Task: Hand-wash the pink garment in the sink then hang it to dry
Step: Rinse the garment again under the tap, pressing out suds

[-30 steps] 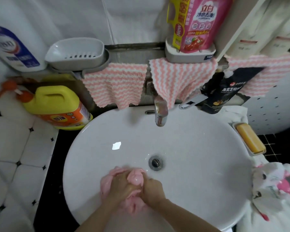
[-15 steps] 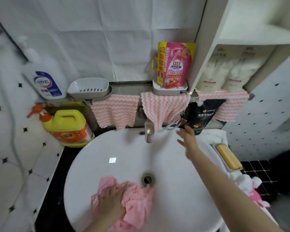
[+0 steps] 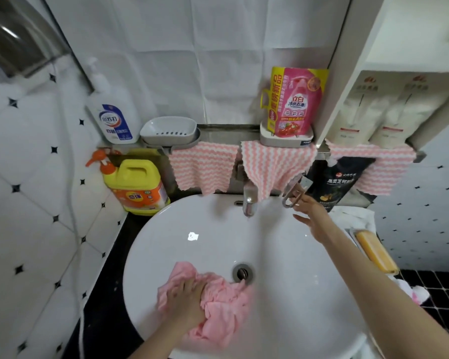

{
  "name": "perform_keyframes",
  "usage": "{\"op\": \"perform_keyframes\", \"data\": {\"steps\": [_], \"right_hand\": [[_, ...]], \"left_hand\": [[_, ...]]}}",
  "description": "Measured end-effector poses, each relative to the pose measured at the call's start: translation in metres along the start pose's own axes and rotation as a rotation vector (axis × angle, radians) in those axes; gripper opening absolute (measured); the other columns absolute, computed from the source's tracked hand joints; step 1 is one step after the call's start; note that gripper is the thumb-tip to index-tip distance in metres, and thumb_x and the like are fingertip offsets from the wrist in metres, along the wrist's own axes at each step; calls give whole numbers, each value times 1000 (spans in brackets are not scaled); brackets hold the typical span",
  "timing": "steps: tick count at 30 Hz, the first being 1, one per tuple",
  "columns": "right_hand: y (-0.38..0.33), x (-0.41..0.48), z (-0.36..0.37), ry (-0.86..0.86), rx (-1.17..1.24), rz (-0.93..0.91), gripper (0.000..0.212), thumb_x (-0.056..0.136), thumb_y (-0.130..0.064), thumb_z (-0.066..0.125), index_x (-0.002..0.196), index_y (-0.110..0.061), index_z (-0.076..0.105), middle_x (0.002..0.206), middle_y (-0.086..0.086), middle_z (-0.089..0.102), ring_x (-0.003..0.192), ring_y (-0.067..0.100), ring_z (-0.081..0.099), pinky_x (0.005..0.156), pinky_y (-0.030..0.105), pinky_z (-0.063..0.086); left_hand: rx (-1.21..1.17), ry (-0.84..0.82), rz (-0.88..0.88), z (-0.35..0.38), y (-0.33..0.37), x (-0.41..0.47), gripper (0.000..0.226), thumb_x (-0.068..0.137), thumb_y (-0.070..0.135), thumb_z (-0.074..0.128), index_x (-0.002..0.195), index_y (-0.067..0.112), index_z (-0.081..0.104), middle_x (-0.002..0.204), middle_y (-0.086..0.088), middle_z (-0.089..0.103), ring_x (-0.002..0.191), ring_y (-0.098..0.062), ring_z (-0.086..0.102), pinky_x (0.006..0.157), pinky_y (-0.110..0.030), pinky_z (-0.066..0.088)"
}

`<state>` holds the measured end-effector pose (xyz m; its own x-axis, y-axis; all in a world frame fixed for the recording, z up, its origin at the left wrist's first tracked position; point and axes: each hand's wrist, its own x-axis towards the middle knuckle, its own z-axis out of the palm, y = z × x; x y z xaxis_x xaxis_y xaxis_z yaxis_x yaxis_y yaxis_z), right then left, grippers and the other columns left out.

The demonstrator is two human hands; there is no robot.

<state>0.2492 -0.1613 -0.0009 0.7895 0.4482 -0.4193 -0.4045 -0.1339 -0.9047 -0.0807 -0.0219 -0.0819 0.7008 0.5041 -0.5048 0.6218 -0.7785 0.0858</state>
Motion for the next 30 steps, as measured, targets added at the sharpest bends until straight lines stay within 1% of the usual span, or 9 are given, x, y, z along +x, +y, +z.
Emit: {"op": "perform_keyframes", "data": {"steps": [2, 7, 10, 13, 19, 23, 25, 27, 30], "right_hand": [[1, 0, -1, -3, 39, -10, 39, 85, 4, 48, 115, -16, 62, 102, -1, 64, 102, 16, 56, 80, 30, 48], [24, -25, 30, 266, 100, 24, 34, 88, 1, 52, 121, -8, 54, 101, 14, 59, 89, 24, 57, 79, 36, 51], [28, -52, 54, 56, -72, -66, 18, 91, -12, 61, 108, -8, 59, 99, 15, 65, 80, 24, 64, 70, 32, 52], [21, -58, 70, -14, -156, -175, 21, 88, -20, 67, 106, -12, 59, 92, 7, 64, 81, 17, 63, 64, 25, 51], [35, -40, 54, 386, -128, -22, 25, 87, -4, 50, 108, -16, 56, 88, 2, 61, 71, 18, 58, 75, 40, 53], [45, -41, 46, 41, -313, -31, 12, 86, -5, 57, 93, -12, 64, 82, 5, 67, 67, 18, 59, 64, 31, 50], [66, -35, 45, -119, -573, -5, 15, 86, -7, 57, 89, -18, 67, 85, 6, 69, 73, 19, 62, 66, 31, 51], [99, -28, 41, -260, -992, 23, 25, 88, -13, 55, 108, -21, 68, 111, 4, 68, 102, 21, 63, 87, 30, 49], [164, -29, 43, -353, -1347, -150, 45, 98, -33, 42, 137, -11, 50, 143, 0, 47, 144, 13, 23, 99, 28, 45]], "left_hand": [[-11, 18, 1, 4, 0, 1, 66, 89, 41, 39, 149, 33, 13, 156, -1, 14, 143, -26, 11, 113, -46, 20], [-42, 42, -2, 8, 0, 2, 65, 89, 40, 42, 148, 31, 17, 156, -3, 17, 143, -27, 14, 113, -48, 19], [-33, 43, 0, 10, -1, 5, 64, 90, 41, 40, 149, 31, 16, 156, -2, 17, 144, -26, 13, 114, -48, 19], [-30, 30, -3, 8, 3, 5, 62, 92, 43, 37, 149, 31, 15, 156, -1, 15, 144, -25, 12, 115, -46, 18], [-39, 29, -11, 7, 3, 4, 61, 93, 40, 35, 149, 33, 11, 158, 2, 8, 145, -22, 6, 115, -46, 15], [-82, 21, -14, 8, 2, 3, 59, 94, 41, 33, 149, 32, 12, 158, 0, 8, 145, -24, 6, 115, -48, 14], [-106, 30, -14, 7, 2, 2, 58, 94, 42, 33, 149, 33, 13, 157, 0, 10, 145, -24, 6, 116, -48, 14], [-124, 41, -6, 7, 2, 0, 57, 96, 41, 33, 148, 35, 13, 158, 1, 8, 145, -23, 5, 117, -48, 12], [-122, 40, -8, 7, 2, -3, 57, 96, 37, 35, 149, 35, 12, 158, 1, 5, 146, -23, 1, 117, -46, 10]]}}
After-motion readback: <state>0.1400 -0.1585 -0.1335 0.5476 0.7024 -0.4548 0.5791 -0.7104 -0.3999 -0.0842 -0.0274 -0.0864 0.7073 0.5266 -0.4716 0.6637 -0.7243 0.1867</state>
